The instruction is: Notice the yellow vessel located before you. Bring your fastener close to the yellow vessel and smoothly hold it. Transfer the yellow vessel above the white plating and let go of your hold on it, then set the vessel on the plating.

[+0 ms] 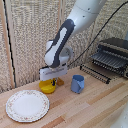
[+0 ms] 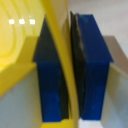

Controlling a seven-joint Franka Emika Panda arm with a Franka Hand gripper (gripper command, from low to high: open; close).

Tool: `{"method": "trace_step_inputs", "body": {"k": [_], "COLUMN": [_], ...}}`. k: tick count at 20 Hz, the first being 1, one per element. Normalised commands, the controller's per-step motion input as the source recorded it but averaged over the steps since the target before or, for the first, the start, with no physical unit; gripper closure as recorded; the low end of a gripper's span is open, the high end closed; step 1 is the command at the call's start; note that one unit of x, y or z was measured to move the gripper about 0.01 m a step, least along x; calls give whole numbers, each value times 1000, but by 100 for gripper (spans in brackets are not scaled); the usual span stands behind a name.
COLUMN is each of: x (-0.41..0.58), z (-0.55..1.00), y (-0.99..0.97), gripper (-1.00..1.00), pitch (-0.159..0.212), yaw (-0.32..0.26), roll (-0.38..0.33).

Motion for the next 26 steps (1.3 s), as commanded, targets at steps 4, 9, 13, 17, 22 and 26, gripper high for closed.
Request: {"method": "trace_step_inputs", "body": {"k": [4, 9, 13, 17, 22, 26], "x": [147, 197, 33, 0, -49, -7], "z": [758, 638, 309, 42, -226, -489], "y": [200, 433, 741, 971, 862, 226], "gripper": [100, 100, 100, 100, 100, 100], "pitch": [124, 140, 83, 44, 1, 1], "yaw": [40, 7, -11, -3, 1, 15], "roll": [103, 59, 1, -21, -29, -6]}}
